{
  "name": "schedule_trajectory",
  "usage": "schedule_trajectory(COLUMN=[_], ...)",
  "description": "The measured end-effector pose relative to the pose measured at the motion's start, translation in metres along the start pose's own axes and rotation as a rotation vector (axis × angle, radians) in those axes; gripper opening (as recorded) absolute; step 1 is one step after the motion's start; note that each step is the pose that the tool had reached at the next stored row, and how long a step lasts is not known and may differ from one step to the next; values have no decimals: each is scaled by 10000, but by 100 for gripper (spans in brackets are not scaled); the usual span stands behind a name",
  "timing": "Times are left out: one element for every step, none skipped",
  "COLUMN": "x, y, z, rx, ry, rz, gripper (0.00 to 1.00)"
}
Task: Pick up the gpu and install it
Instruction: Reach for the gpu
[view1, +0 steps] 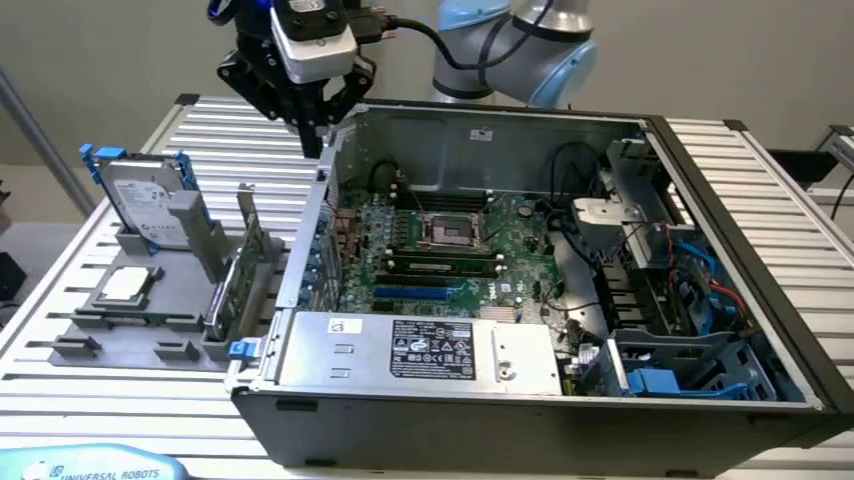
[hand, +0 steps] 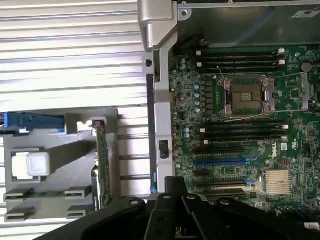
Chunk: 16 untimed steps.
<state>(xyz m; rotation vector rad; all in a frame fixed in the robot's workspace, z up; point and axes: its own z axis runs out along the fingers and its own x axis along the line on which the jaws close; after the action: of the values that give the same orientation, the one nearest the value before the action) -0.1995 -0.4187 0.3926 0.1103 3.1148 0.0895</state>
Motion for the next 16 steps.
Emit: schedule_trajectory(x=[44,88,132,178,220,265,310,355,399,444,488,533,577,622,666,712], y=[-17,-34,-51,-70,-87,-105,-121,-137,-152,-166,-178,-190,-201,-212,-221,-230], z=[-2,-4,-5,-7,-10,-11,-12,-13,-13,-13,-13,-12,-11,-9,-8,-6], rx=[0,0,-1,-2,-1,-1,0,0,1,1,2,4,6,7,10,15], ry=[-4,-8,-12,-15,-17,-18,-18,-18,-18,-19,-19,-18,-18,-19,-19,-19], rz=[1,0,0,-1,-1,-1,0,0,0,-1,-2,-1,0,-1,0,-2], gripper=[11,11,11,11,11,11,11,11,11,11,11,11,11,11,11,11])
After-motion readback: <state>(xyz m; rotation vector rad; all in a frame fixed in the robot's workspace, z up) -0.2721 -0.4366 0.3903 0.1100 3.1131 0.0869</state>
